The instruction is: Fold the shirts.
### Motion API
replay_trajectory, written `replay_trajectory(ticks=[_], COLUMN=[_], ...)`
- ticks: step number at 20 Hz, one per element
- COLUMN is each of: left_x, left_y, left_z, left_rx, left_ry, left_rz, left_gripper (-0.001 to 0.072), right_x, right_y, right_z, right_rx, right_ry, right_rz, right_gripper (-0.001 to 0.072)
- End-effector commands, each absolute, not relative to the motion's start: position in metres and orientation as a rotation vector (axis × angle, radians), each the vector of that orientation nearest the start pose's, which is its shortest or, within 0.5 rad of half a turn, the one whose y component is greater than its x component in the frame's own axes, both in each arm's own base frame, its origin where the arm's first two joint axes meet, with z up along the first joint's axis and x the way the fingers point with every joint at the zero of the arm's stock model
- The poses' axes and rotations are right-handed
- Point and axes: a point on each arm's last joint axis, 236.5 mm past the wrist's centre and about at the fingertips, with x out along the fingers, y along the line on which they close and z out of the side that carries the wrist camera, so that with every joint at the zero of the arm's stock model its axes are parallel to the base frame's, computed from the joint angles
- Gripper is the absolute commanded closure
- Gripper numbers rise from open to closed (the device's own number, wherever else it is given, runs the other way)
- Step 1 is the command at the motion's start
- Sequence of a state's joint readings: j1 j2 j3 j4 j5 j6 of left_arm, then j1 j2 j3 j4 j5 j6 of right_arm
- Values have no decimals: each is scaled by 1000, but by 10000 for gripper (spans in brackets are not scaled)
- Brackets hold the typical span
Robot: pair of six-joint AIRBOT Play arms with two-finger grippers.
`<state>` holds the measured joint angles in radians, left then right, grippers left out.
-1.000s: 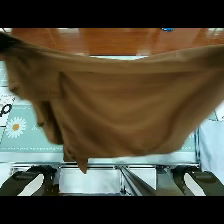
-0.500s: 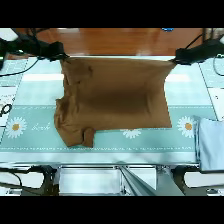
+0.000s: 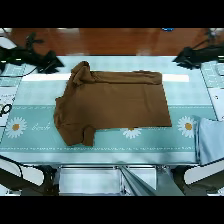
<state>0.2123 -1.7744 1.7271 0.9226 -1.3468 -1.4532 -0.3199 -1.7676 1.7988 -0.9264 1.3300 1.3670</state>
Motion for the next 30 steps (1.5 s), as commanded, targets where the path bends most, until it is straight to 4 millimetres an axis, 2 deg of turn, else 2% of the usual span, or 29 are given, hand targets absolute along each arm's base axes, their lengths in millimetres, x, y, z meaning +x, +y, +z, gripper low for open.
replay_trajectory(ticks=[1,2,3,6,7,8,10,12,16,18,22,23,24,25,28,30], left_x=[410,395,375,293,271,259,254,240,237,243,247,249,252,257,277,288], left_y=[14,15,17,32,29,24,20,20,6,-7,-33,-39,-44,-45,-42,-37], left_z=[36,32,16,-56,-72,-81,-85,-95,-106,-109,-119,-121,-121,-120,-104,-95], left_rx=[-539,-586,-666,-830,-924,-1011,-1181,-1125,-1143,-1178,-1111,-1095,-1075,-1054,-1004,-984], left_ry=[1399,1337,1273,1230,1226,1206,1144,1213,1277,1300,1404,1428,1445,1445,1413,1389], left_rz=[-376,-349,-271,-58,-30,-28,8,12,-20,-56,-158,-180,-201,-219,-262,-276], left_gripper=[200,200,201,201,201,201,201,201,201,201,203,230,420,677,683,683], right_x=[421,398,376,308,287,270,247,237,252,252,252,253,253,251,224,222], right_y=[-72,-76,-76,-59,-48,-37,-20,-10,-4,-3,-4,-4,-4,-5,-6,-1], right_z=[64,59,50,8,-4,-14,-31,-39,-28,-27,-29,-30,-33,-38,-71,-80], right_rx=[555,572,600,726,767,805,844,858,889,872,874,878,886,892,916,964], right_ry=[1292,1264,1221,1138,1136,1134,1157,1187,1118,1112,1115,1119,1127,1146,1329,1372], right_rz=[141,91,41,-40,-34,-24,-12,11,60,76,73,71,68,65,24,38], right_gripper=[294,294,294,295,294,295,295,295,295,295,295,295,295,295,295,295])
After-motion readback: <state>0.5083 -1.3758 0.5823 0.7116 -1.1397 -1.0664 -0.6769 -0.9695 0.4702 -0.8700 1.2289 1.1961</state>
